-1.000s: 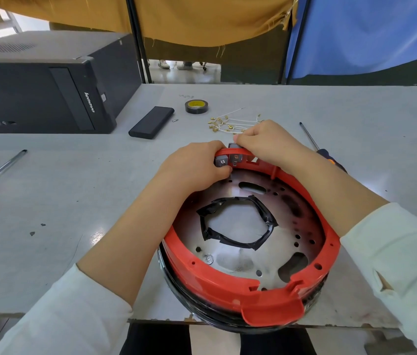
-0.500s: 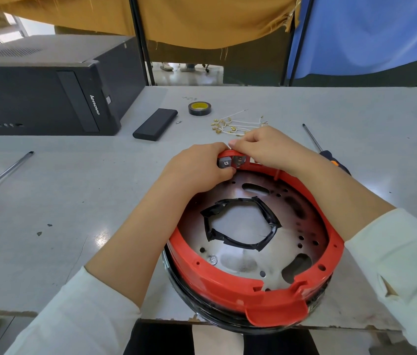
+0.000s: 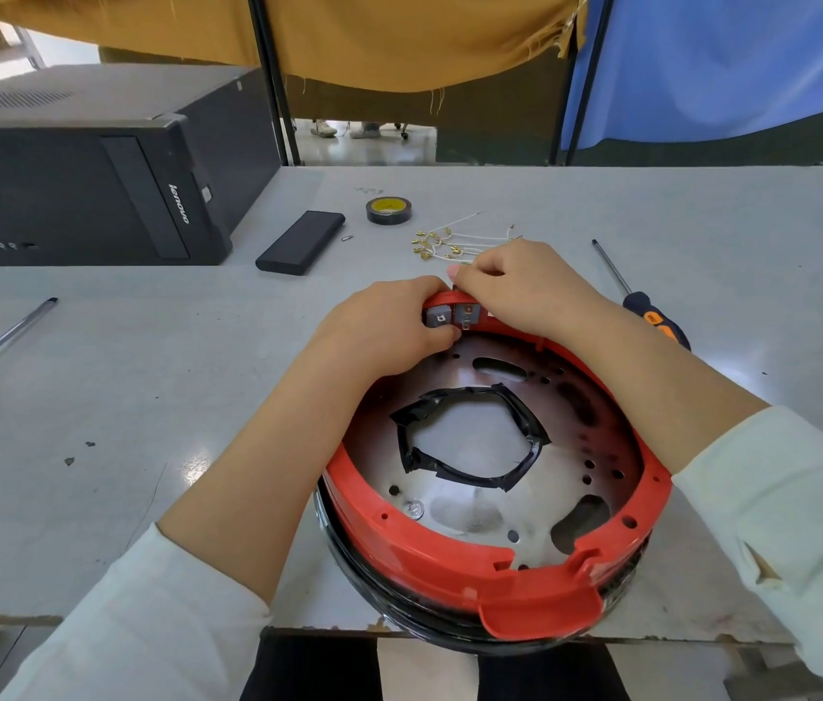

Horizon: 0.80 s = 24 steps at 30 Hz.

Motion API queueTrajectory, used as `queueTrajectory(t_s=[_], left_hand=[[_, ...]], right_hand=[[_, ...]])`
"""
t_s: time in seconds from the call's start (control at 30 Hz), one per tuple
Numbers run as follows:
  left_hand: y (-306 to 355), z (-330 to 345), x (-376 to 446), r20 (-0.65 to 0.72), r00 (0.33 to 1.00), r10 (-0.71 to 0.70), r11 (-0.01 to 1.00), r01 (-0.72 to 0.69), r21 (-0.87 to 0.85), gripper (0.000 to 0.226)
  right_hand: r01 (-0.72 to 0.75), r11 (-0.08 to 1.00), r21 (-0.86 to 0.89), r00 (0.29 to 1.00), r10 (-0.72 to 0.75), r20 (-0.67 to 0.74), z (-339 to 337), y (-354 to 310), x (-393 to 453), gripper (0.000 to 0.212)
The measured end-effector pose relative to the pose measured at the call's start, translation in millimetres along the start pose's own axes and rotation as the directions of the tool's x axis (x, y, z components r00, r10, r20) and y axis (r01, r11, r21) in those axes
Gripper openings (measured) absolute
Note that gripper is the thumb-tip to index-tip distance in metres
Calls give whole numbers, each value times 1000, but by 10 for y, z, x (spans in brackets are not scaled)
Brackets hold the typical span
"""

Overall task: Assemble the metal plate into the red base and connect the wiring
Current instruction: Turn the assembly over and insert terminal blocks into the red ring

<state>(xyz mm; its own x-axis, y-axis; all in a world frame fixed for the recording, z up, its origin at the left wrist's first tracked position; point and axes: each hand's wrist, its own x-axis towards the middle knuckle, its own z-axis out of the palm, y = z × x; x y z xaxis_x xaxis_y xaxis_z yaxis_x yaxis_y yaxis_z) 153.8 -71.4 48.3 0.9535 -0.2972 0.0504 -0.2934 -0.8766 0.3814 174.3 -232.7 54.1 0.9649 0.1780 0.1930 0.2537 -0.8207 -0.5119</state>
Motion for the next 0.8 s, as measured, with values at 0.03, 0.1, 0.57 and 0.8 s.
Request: queueTrajectory(t_s=[0.03, 0.1, 0.57, 0.8], left_hand=[[0, -1, 0, 2, 1000, 0, 1000, 0, -2, 34], [-6, -3, 4, 9, 1000, 1, 1000, 0, -7, 35], [-13, -14, -5, 36, 998, 44, 999, -43, -12, 72], [-20, -17, 17, 50, 998, 45, 998, -43, -34, 53]], right_hand=[[-1, 1000, 3, 1000, 1, -8, -8, -1, 2, 48], [-10, 1000, 10, 1000, 10, -21, -20, -7, 4, 51], [-5, 998, 57, 998, 9, -66, -18, -16, 27, 56], [4, 998, 69, 997, 1, -78, 2, -21, 44, 58]])
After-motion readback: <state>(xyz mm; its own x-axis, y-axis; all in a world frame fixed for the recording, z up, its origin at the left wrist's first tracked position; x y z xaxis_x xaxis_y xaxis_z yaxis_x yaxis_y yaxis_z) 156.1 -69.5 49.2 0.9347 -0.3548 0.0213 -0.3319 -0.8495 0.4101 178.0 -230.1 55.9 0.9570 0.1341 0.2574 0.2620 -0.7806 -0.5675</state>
